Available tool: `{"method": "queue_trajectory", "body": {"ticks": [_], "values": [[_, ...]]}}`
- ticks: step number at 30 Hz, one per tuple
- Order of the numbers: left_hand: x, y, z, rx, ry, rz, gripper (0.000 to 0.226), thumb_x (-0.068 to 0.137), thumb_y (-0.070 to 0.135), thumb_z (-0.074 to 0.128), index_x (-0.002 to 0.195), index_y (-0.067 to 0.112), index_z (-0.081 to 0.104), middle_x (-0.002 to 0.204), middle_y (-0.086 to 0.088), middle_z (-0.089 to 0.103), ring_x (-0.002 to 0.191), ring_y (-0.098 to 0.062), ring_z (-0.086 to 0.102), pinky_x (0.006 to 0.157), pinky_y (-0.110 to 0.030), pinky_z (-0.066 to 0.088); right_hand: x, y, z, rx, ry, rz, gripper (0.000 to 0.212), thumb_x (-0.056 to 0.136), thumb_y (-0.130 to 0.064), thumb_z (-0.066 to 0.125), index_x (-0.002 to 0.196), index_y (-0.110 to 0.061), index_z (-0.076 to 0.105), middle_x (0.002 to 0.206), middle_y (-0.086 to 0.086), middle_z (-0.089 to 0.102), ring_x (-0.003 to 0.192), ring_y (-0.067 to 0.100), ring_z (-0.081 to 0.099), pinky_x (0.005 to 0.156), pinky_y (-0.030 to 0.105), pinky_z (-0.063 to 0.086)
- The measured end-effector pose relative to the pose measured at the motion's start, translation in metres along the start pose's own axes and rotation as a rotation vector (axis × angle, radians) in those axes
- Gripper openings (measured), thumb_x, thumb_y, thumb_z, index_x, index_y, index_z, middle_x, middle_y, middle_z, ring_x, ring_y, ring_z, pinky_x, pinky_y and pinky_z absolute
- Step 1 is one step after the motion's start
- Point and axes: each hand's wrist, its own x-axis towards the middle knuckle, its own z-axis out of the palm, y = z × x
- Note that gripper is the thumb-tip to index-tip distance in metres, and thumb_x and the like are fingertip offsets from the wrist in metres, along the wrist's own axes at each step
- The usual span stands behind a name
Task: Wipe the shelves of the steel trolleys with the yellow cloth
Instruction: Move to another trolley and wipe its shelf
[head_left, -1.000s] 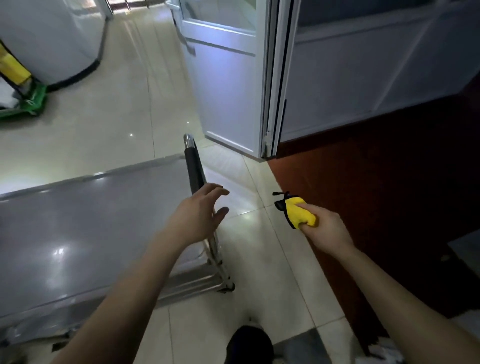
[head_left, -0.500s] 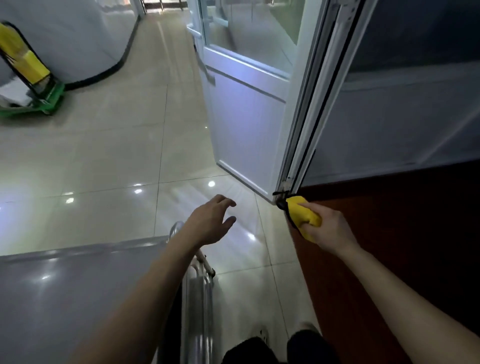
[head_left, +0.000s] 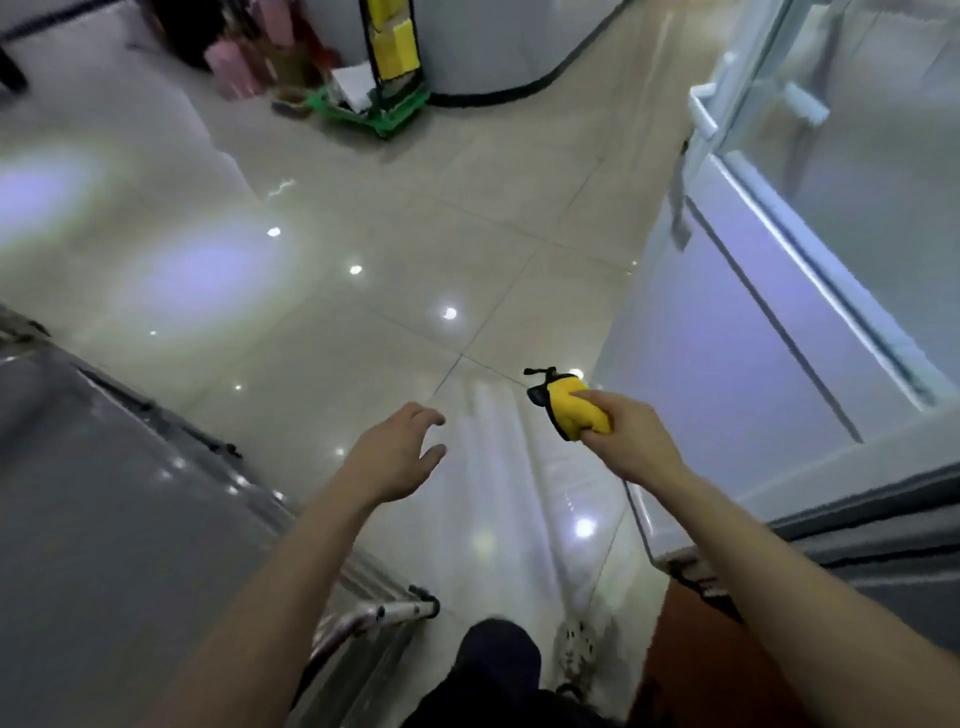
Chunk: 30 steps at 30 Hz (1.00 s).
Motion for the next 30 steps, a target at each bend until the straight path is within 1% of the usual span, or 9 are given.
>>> {"method": "queue_trajectory", "body": {"ticks": [1, 4, 5, 9, 15, 21, 24, 26, 30], "values": [[0.003, -0.01, -0.005, -0.017, 0.017, -0.065, 0.044, 0.108, 0.044, 0.058, 0.148, 0.027, 0.056, 0.154, 0.006, 0.05, 0.126, -0.021, 0.064, 0.104, -0.04, 0.052, 0.028, -0.014, 0.001, -0.019, -0.058, -0.049, 0.061, 0.085, -0.016, 0.073, 0.141, -0.038, 0.068, 0.133, -0.004, 0.073, 0.123, 0.025, 0.065, 0.099, 0.032, 0.049], [0.008, -0.044, -0.015, -0.086, 0.061, -0.261, 0.046, 0.108, 0.045, 0.058, 0.149, 0.026, 0.055, 0.154, 0.003, 0.049, 0.128, -0.023, 0.063, 0.107, -0.041, 0.051, 0.107, -0.062, 0.012, -0.064, -0.186, -0.202, 0.062, 0.086, -0.017, 0.073, 0.143, -0.039, 0.066, 0.136, -0.003, 0.072, 0.119, 0.021, 0.065, 0.076, 0.013, 0.038], [0.009, -0.056, -0.016, -0.104, 0.067, -0.318, 0.046, 0.108, 0.045, 0.058, 0.15, 0.025, 0.054, 0.154, 0.002, 0.049, 0.129, -0.023, 0.063, 0.108, -0.042, 0.051, 0.13, -0.079, 0.019, -0.073, -0.225, -0.252, 0.062, 0.085, -0.018, 0.073, 0.143, -0.04, 0.066, 0.135, -0.004, 0.072, 0.118, 0.021, 0.066, 0.075, 0.01, 0.038], [0.022, -0.103, -0.021, -0.201, 0.106, -0.508, 0.046, 0.108, 0.045, 0.059, 0.15, 0.027, 0.053, 0.155, 0.002, 0.048, 0.129, -0.023, 0.062, 0.111, -0.044, 0.05, 0.206, -0.142, 0.051, -0.101, -0.371, -0.403, 0.061, 0.086, -0.02, 0.072, 0.142, -0.043, 0.065, 0.135, -0.005, 0.071, 0.118, 0.021, 0.067, 0.089, 0.03, 0.053], [0.077, -0.166, -0.057, -0.275, 0.174, -0.664, 0.047, 0.108, 0.045, 0.057, 0.151, 0.026, 0.052, 0.154, 0.002, 0.049, 0.127, -0.023, 0.063, 0.111, -0.044, 0.051, 0.307, -0.229, 0.102, -0.191, -0.522, -0.548, 0.059, 0.088, -0.024, 0.071, 0.143, -0.042, 0.064, 0.137, -0.006, 0.07, 0.117, 0.017, 0.066, 0.077, 0.014, 0.043], [0.076, -0.198, -0.09, -0.375, 0.322, -0.88, 0.047, 0.109, 0.044, 0.056, 0.151, 0.025, 0.052, 0.155, 0.002, 0.05, 0.129, -0.022, 0.061, 0.111, -0.042, 0.05, 0.363, -0.315, 0.151, -0.317, -0.696, -0.755, 0.059, 0.089, -0.026, 0.073, 0.145, -0.038, 0.063, 0.138, -0.003, 0.069, 0.121, 0.021, 0.065, 0.092, 0.03, 0.049], [0.06, -0.207, -0.083, -0.44, 0.364, -1.023, 0.046, 0.109, 0.04, 0.057, 0.151, 0.021, 0.053, 0.152, 0.0, 0.052, 0.132, -0.023, 0.059, 0.112, -0.038, 0.048, 0.382, -0.357, 0.194, -0.374, -0.784, -0.891, 0.056, 0.09, -0.028, 0.074, 0.145, -0.033, 0.064, 0.126, -0.001, 0.06, 0.113, 0.025, 0.063, 0.088, 0.032, 0.046], [0.047, -0.209, -0.074, -0.487, 0.424, -1.148, 0.041, 0.108, 0.039, 0.059, 0.144, 0.021, 0.058, 0.143, 0.002, 0.055, 0.128, -0.023, 0.061, 0.103, -0.033, 0.047, 0.387, -0.384, 0.226, -0.393, -0.838, -0.953, 0.054, 0.091, -0.03, 0.074, 0.144, -0.033, 0.064, 0.121, -0.001, 0.051, 0.106, 0.025, 0.061, 0.087, 0.033, 0.047], [0.034, -0.203, -0.054, -0.582, 0.52, -1.397, 0.04, 0.106, 0.039, 0.062, 0.142, 0.02, 0.061, 0.139, -0.003, 0.063, 0.121, -0.026, 0.066, 0.105, -0.038, 0.052, 0.39, -0.427, 0.282, -0.409, -0.994, -1.072, 0.046, 0.09, -0.034, 0.075, 0.135, -0.035, 0.069, 0.113, 0.003, 0.048, 0.096, 0.023, 0.06, 0.084, 0.033, 0.049]]}}
